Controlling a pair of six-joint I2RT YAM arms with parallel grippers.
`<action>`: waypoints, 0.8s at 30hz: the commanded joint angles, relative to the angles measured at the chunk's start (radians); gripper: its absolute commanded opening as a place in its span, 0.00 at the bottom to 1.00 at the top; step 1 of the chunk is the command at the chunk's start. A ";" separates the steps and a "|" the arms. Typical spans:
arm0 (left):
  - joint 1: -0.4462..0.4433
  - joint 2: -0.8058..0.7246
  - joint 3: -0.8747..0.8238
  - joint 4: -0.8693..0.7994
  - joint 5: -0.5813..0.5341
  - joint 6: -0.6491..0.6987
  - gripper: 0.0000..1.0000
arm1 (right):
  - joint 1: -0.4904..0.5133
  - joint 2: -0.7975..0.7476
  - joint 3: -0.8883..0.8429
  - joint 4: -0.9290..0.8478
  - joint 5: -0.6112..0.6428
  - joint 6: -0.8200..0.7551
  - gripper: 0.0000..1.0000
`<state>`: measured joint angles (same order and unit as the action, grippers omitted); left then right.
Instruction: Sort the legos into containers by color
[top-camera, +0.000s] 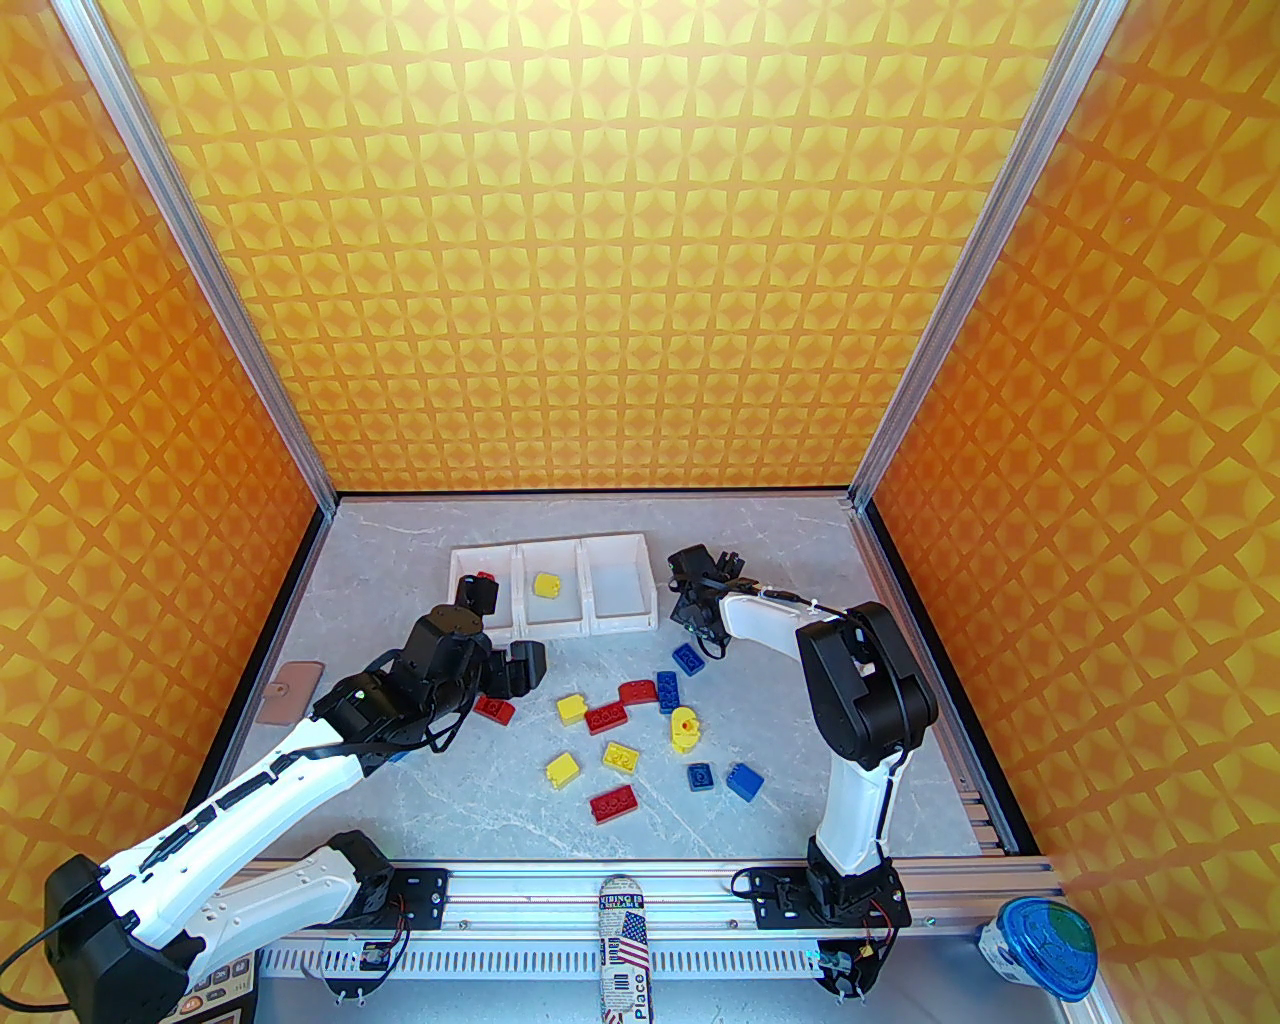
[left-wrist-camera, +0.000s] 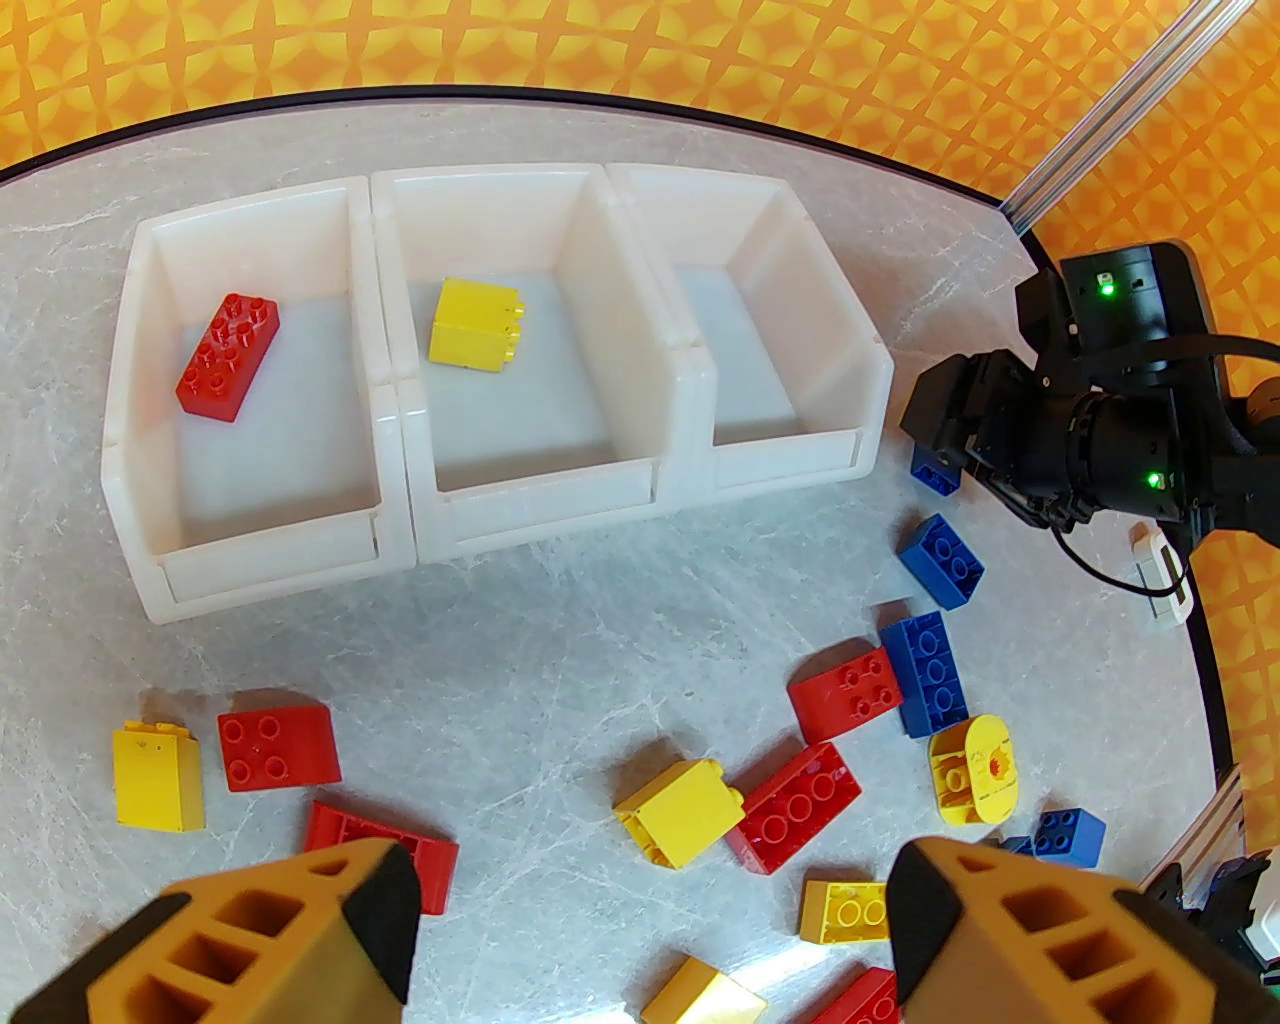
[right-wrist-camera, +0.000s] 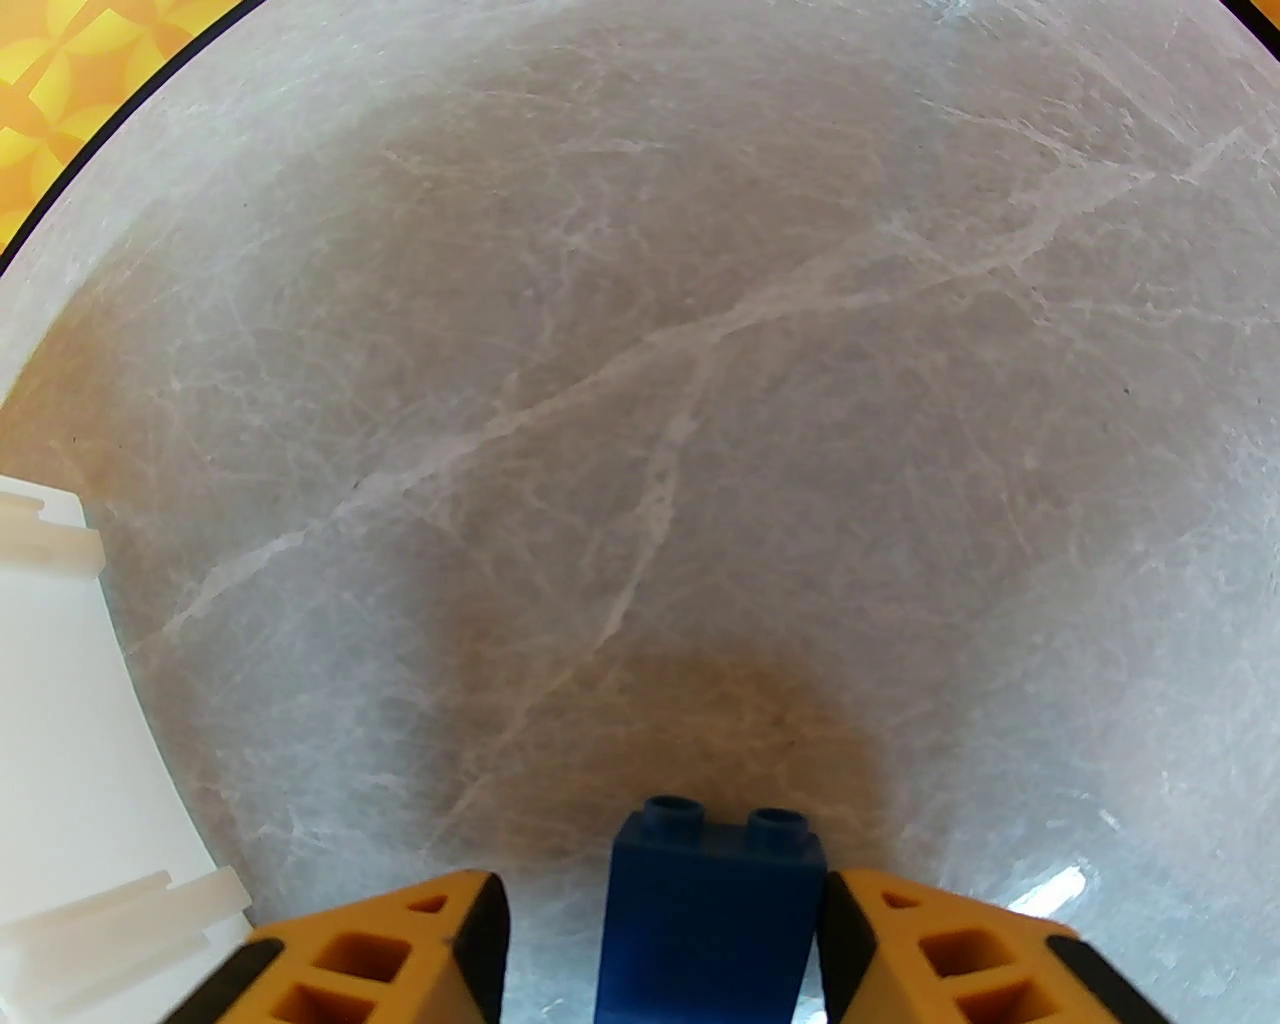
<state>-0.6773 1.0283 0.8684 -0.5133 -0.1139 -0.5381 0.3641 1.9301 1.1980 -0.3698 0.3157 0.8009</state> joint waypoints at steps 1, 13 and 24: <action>-0.008 -0.010 0.020 -0.025 -0.024 0.018 0.81 | -0.006 0.026 0.014 -0.001 0.013 -0.017 0.50; -0.007 -0.004 0.017 -0.018 -0.023 0.017 0.81 | -0.005 0.025 0.005 -0.018 -0.031 -0.080 0.43; -0.013 -0.033 0.012 -0.053 -0.032 0.007 0.81 | -0.007 0.017 0.036 -0.019 -0.126 -0.167 0.25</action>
<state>-0.6819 1.0218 0.8688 -0.5343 -0.1192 -0.5385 0.3630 1.9450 1.2133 -0.3775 0.2474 0.6846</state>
